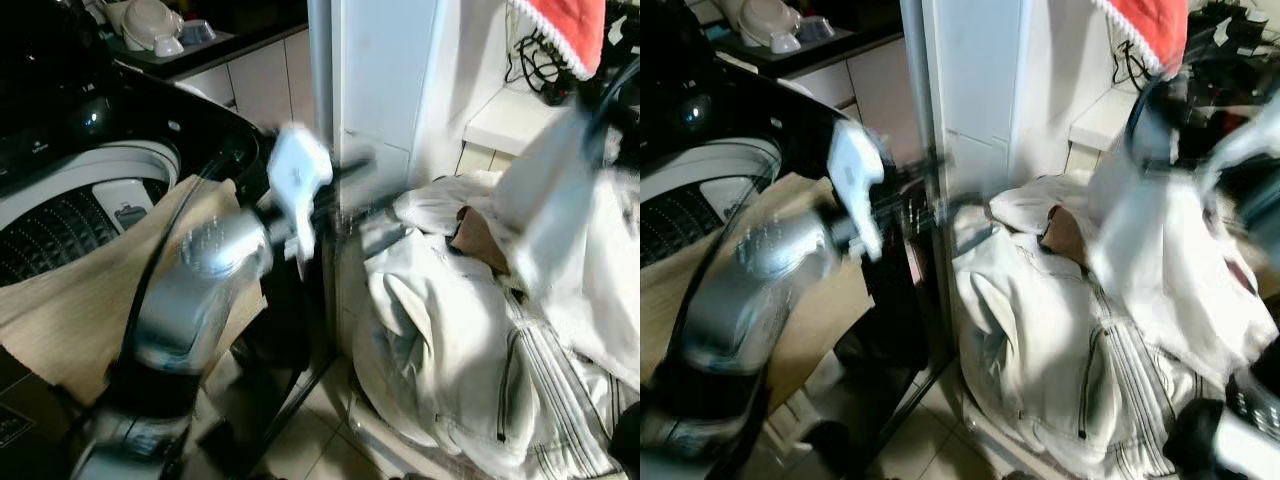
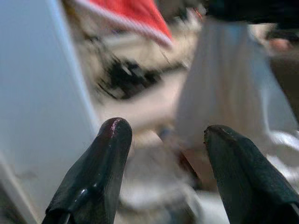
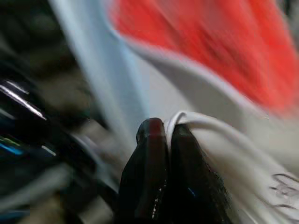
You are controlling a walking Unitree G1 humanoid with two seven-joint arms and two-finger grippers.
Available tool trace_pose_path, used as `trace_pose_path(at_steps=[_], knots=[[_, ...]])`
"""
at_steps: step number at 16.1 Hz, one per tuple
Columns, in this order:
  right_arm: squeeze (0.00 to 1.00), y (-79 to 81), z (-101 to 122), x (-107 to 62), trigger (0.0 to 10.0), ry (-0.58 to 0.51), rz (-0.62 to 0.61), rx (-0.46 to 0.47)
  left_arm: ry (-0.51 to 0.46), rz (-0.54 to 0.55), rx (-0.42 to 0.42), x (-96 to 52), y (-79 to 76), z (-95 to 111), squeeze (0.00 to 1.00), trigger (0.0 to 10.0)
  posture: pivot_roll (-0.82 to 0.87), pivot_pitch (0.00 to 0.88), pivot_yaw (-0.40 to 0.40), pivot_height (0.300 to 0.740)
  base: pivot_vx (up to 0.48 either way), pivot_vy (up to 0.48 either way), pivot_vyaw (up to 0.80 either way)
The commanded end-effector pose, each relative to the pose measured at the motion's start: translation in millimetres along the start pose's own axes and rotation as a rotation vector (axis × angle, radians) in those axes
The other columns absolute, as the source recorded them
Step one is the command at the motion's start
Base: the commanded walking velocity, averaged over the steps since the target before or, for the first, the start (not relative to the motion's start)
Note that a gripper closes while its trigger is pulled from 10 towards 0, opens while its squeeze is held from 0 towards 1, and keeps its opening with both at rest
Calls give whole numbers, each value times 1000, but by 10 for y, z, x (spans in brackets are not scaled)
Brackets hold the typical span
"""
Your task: Clothes washing
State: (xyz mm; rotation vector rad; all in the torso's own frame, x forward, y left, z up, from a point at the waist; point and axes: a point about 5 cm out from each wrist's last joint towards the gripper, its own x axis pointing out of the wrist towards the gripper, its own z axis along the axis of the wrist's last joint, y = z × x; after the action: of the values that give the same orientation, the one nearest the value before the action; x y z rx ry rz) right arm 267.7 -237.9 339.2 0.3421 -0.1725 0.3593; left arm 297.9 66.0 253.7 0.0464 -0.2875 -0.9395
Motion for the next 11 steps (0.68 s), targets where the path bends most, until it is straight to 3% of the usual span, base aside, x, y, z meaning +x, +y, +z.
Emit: trace_pose_path(at_steps=[1, 3, 4, 5, 8, 9, 11], knots=[[0, 150, 120, 18, 0, -57, 93, 24, -46, 52, 12, 15, 85, 92, 0, 10000, -207, 0, 65, 740, 0, 0, 0], [0, 329, 217, 85, 0, -110, 225, 99, -163, 75, -36, 171, 126, 342, 0, 10000, -210, 0, 60, 740, 0, 0, 0], [0, 340, 150, 104, 0, -73, 246, 121, -204, 49, -101, 246, 97, 419, 0, 10000, -211, 0, 56, 740, 0, 0, 0], [0, 372, 67, 129, 0, -47, 277, 163, -226, 18, -142, 301, 53, 459, 1000, 10000, -212, 0, 55, 740, 0, 0, 0], [0, 515, -196, 180, 0, 28, 357, 287, -246, -95, -197, 416, -141, 474, 1000, 10000, -213, 0, 54, 740, 0, 0, 0], [0, 578, -273, 188, 0, 33, 412, 396, -214, -137, -188, 451, -247, 397, 1000, 10000, -212, 0, 51, 740, 0, 0, 0], [0, 646, -342, 185, 0, 45, 452, 440, -181, -174, -218, 445, -350, 301, 1000, 10000, -216, 0, 52, 740, 0, 0, 0]])
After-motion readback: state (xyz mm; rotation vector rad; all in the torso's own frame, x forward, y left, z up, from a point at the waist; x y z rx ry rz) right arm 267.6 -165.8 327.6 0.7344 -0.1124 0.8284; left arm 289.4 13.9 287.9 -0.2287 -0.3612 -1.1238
